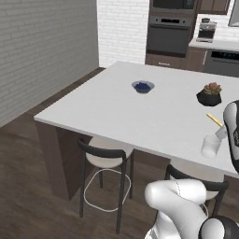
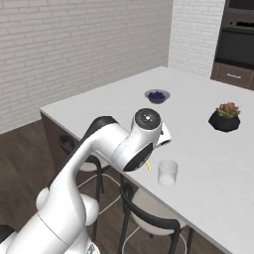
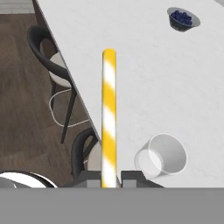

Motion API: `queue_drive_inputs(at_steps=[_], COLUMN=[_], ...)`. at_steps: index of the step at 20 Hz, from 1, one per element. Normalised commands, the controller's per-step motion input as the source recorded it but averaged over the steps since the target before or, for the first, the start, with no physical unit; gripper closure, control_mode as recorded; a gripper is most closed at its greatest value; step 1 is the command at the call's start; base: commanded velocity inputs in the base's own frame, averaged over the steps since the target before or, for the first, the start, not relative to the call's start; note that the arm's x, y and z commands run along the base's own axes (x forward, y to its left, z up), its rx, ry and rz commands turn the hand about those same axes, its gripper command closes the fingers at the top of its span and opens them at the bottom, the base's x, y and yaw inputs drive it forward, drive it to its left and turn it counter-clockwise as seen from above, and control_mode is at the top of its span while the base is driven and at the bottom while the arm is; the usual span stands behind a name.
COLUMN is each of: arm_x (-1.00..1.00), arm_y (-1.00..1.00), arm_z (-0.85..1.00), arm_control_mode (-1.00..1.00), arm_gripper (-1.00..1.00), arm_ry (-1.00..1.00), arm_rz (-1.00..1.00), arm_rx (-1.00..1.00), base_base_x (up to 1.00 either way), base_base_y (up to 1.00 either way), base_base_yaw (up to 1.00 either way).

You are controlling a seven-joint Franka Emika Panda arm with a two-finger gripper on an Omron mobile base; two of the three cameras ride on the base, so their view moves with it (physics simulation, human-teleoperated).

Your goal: Take a straw from the drawer in front and place it inside the glass cup on the dining counter.

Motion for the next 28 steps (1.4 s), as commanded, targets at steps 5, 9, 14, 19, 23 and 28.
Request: queue_drive_inputs(at_steps=[5,9,14,19,23,28], arm_x=[0.0,0.0,0.0,0.0,0.0,0.0], arm_y=[0.0,0.0,0.0,0.0,0.0,0.0], arm_z=[0.0,0.0,0.0,0.0,0.0,0.0], arm_control_mode=[1.0,1.0,1.0,1.0,1.0,1.0], arm_gripper=[1.0,1.0,1.0,1.0,1.0,1.0], arm_ry=[0.0,0.0,0.0,0.0,0.0,0.0], arm_rz=[0.0,0.0,0.0,0.0,0.0,0.0], arm_rx=[0.0,0.0,0.0,0.0,0.0,0.0], base_base_x=[0.0,0.0,-0.11,-0.04,0.0,-0.39], base_base_y=[0.0,0.0,-0.08,-0.45,-0.53,-0.27], base_base_yaw=[0.0,0.0,-0.01,-0.01,0.0,-0.09])
